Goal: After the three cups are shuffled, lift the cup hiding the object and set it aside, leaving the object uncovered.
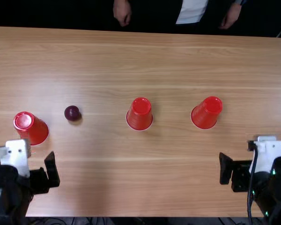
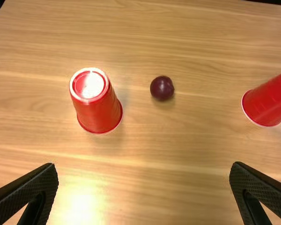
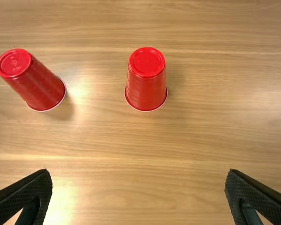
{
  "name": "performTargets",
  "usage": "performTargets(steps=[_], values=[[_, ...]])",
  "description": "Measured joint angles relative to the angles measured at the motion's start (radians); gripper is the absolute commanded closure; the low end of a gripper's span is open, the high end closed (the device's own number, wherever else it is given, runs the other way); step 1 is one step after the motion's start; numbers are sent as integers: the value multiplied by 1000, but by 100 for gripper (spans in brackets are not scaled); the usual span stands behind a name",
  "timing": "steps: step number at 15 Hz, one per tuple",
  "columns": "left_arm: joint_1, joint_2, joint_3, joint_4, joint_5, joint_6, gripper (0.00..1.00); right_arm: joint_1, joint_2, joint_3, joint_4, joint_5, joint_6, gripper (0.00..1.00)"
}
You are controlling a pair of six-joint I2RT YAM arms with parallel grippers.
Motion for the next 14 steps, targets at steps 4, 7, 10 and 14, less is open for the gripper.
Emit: performTargets(steps=[4, 7, 10, 14], values=[[0, -205, -193, 19, 0, 0, 0, 0, -228, -187, 84, 0, 8, 0], [0, -385, -356, 104, 0, 0, 0, 0, -432, -362, 203, 0, 12, 0], [12, -496, -497, 211, -4, -1, 0, 0, -590, -526, 388, 0, 13, 0], [80, -628, -626, 325, -3, -1, 0, -32, -746, -692, 630, 0, 11, 0]])
